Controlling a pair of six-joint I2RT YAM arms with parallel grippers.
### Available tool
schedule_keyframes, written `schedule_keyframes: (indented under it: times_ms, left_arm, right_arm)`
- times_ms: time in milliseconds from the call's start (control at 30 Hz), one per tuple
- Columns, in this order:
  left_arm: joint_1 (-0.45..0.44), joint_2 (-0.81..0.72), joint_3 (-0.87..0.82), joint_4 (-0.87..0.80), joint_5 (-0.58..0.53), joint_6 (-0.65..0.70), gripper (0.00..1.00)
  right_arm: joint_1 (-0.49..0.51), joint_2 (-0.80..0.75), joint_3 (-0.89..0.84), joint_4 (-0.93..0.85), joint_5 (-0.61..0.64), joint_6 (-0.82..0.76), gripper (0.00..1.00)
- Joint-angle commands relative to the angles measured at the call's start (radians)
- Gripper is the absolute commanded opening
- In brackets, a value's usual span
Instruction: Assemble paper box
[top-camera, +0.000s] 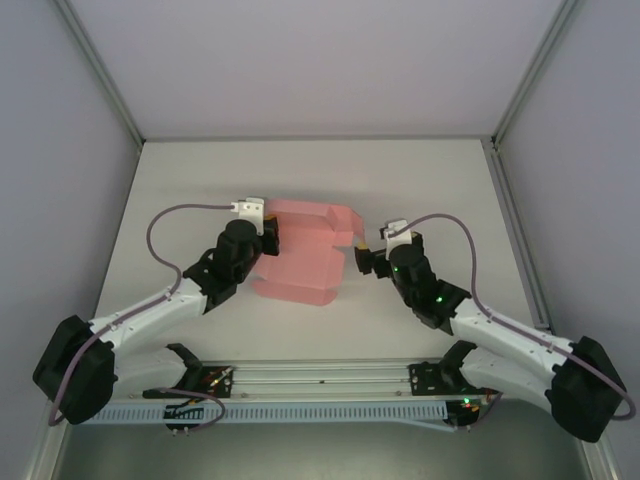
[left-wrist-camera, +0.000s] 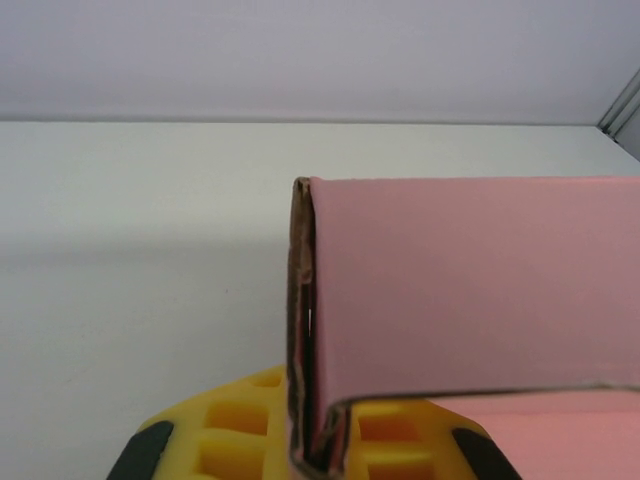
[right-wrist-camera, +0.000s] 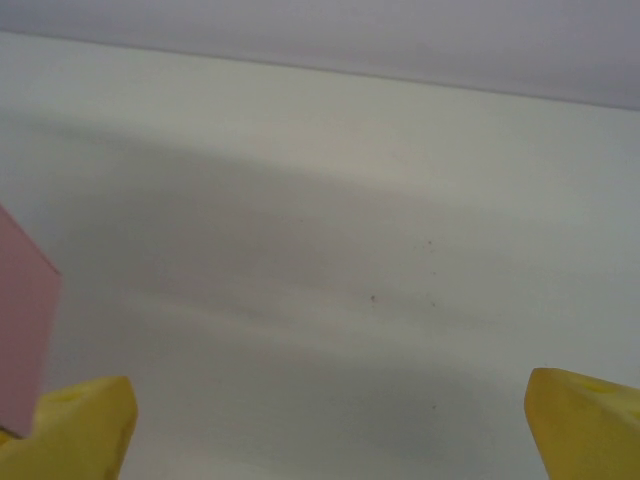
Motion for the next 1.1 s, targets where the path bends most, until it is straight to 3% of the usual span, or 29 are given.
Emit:
schedule_keyframes:
  times_ms: [0,200,367,667,833,1067]
  left_arm:
    - [0.004,-0.025,0.026,0.001,-0.009,-0.006,0.0]
    - [0.003,-0.015,0.024,-0.001,0.012,-0.005,0.0]
    - [0.004,-0.008,0.023,0.001,0.034,-0.003,0.0]
    - [0.003,-0.009,0.026,0.008,0.061,-0.005,0.0]
    - [0.009,-0.023,0.021,-0.017,-0.029,-0.015,0.0]
    - [0.043,-0.054,0.021,-0.052,-0.045,-0.023,0.0]
  right_arm:
    - [-0.007,0.048,0.051,0.104,0.016,-0.02,1.0]
    - [-0.007,0.122,0.095,0.278,-0.156,-0.093,1.0]
    - [-0.005,0.17,0.119,0.317,-0.258,-0.154,1.0]
    - [0.009,0.232,0.127,0.324,-0.231,-0.173,1.0]
    - [0.009,0.113,0.088,0.253,-0.144,-0.163,1.0]
    - [-0.002,-0.169,-0.004,0.048,-0.194,-0.167,1.0]
